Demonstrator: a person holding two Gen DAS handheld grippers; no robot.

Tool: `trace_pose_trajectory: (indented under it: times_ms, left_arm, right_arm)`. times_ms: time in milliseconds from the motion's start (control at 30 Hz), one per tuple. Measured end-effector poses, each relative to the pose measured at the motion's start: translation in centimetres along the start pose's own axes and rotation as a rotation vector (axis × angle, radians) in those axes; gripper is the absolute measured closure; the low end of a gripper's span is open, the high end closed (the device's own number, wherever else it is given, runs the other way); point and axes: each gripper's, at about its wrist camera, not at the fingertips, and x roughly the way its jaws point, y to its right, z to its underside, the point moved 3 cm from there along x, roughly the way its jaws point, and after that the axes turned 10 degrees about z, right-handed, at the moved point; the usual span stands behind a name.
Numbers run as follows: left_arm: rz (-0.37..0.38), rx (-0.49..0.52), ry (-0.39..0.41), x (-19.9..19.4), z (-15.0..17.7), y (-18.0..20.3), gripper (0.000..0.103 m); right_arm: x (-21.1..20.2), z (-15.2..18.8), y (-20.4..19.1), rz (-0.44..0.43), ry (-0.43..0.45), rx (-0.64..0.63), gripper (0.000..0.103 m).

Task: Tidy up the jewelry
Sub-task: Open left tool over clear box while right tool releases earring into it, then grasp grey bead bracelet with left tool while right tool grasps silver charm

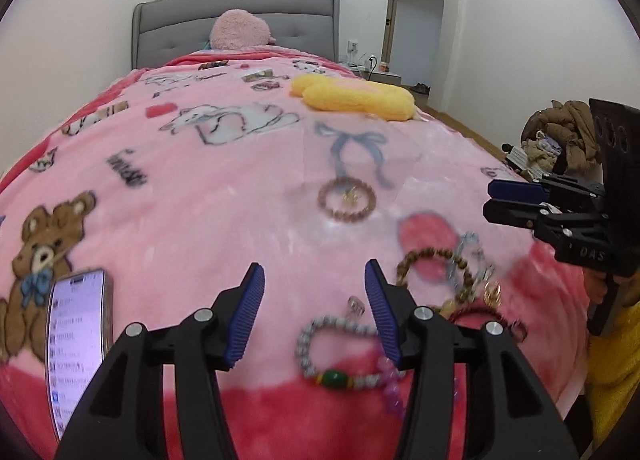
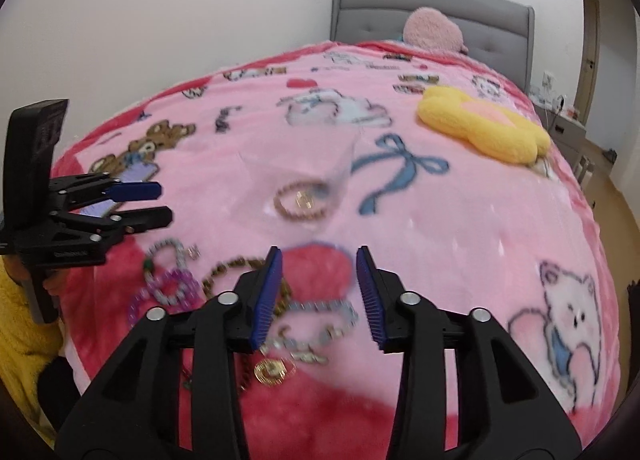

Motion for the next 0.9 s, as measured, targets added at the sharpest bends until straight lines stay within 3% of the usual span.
trace_pose_trajectory:
  times_ms: [167,567,700,900]
  left_arm:
    - [-0.008,-0.026,-0.014,0.0,1.6,-0.8,0.051]
    - [0.016,-0.027,-0.054,0.4,3.8,-0.5,0.052]
    - [0.008,-0.031,-0.066,1.0,4.1,-0.6,0.061]
    - [0.012,-0.017,-0.077,1.3,4.2,-0.1,0.073]
  right_arm:
    - [1.0,1.4,1.0,0.019,-0.041,0.009,0.077]
    - [2.4,2.9,0.4,0.033,-0.103,-0.029,0.077]
    - [2.9,3.1,0.3,0.044,-0.117,-0.037,0.077]
    - [3.3,3.2,0.1,0.058,-0.13,-0.051,0.086]
